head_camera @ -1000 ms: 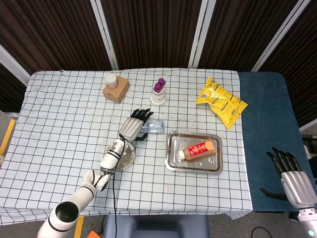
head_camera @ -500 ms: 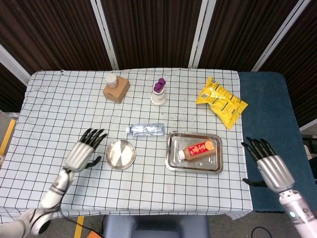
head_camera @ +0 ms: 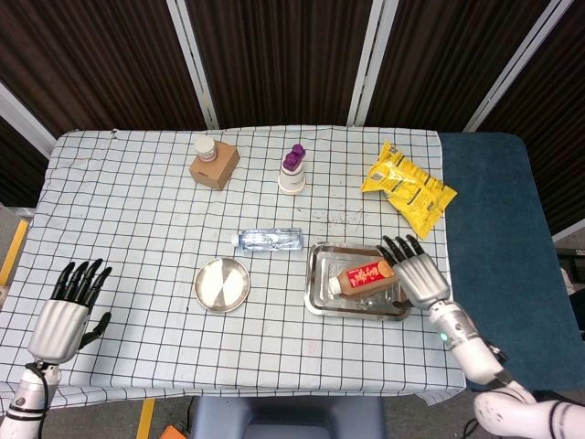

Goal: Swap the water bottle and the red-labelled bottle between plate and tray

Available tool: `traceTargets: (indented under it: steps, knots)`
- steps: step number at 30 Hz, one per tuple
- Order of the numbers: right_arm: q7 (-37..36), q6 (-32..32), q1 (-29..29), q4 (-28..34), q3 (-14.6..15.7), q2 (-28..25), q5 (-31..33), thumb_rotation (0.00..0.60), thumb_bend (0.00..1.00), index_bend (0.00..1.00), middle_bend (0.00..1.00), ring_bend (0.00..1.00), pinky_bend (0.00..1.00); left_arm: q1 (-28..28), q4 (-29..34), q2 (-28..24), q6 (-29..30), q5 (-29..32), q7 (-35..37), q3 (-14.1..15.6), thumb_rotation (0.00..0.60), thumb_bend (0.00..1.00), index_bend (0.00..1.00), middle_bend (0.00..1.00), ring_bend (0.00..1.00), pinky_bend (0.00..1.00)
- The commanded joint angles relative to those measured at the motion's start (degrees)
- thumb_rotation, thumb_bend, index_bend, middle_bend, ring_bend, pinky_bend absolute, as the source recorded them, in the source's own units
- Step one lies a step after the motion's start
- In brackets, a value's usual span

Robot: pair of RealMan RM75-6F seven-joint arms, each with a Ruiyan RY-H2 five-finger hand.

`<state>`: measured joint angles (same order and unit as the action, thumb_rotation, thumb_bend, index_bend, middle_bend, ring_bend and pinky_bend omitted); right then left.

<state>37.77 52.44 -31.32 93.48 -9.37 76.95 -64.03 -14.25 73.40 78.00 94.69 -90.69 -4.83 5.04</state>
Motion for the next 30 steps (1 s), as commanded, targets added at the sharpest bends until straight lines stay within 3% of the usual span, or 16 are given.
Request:
traceTargets:
  steps: [1, 4, 9, 13, 16, 18, 21, 24, 30]
  knots:
    - [5.5, -3.8, -6.4, -7.5, -1.1, 8.5, 7.3, 0.600, 0.15, 0.00, 0.00, 0.00, 0.00, 0.3, 0.3, -0.3, -0.4, -0.6, 0.6, -0.3, 0.600, 0.36, 0.00, 0.00, 0.00, 0.02]
    - [5.6, -4.3, -8.4, -10.8, -1.2, 11.4, 8.9, 0.600, 0.19, 0.04, 0.03, 0.00, 0.00, 0.5, 0.5, -0.4, -1.0, -0.9, 0.4, -0.7, 0.600, 0.36, 0.00, 0.00, 0.00, 0.02]
    - [4.9, -3.3, -9.9, -14.3, -1.0, 14.0, 9.8, 0.600, 0.29, 0.26, 0.15, 0.00, 0.01, 0.8, 0.3, -0.1, -1.5, -1.4, -0.2, -1.4, 0.600, 0.36, 0.00, 0.00, 0.00, 0.02]
    - [3.4, -3.6, -10.8, -16.2, -0.8, 15.3, 10.2, 0.600, 0.37, 0.48, 0.32, 0.14, 0.12, 0.9, 0.2, -0.1, -2.5, -1.4, 0.0, -1.9, 0.600, 0.36, 0.00, 0.00, 0.00, 0.02]
    - [1.8, -3.2, -11.0, -17.3, -0.2, 15.6, 8.6, 0.600, 0.47, 0.64, 0.46, 0.25, 0.24, 0.9, 0.2, -0.2, -3.0, -1.4, 0.1, -2.3, 0.600, 0.36, 0.00, 0.00, 0.00, 0.02]
    - [-0.4, -1.5, -10.5, -18.2, 0.1, 16.1, 6.3, 0.600, 0.50, 0.77, 0.58, 0.39, 0.39, 1.0, 0.3, -0.3, -3.3, -1.7, 0.4, -2.4, 0.600, 0.36, 0.00, 0.00, 0.00, 0.02]
    - [-4.7, 1.4, -9.6, -18.6, 0.4, 16.2, 1.7, 0.600, 0.51, 0.86, 0.67, 0.55, 0.63, 1.2, 0.3, -0.4, -3.6, -1.8, 0.7, -2.7, 0.600, 0.36, 0.00, 0.00, 0.00, 0.02]
    - [-9.3, 4.9, -8.4, -15.1, 0.3, 14.4, -2.7, 0.600, 0.57, 0.89, 0.75, 0.68, 0.82, 1.3, 0.5, -0.4, -3.9, -1.9, 0.7, -2.9, 0.600, 0.36, 0.00, 0.00, 0.00, 0.02]
    - [-10.5, 8.8, -6.9, 3.1, 1.6, 5.3, -10.0, 0.600, 0.61, 0.89, 0.78, 0.70, 0.86, 1.6, 0.8, -0.6, -3.8, -2.7, 0.6, -3.2, 0.600, 0.36, 0.00, 0.00, 0.00, 0.02]
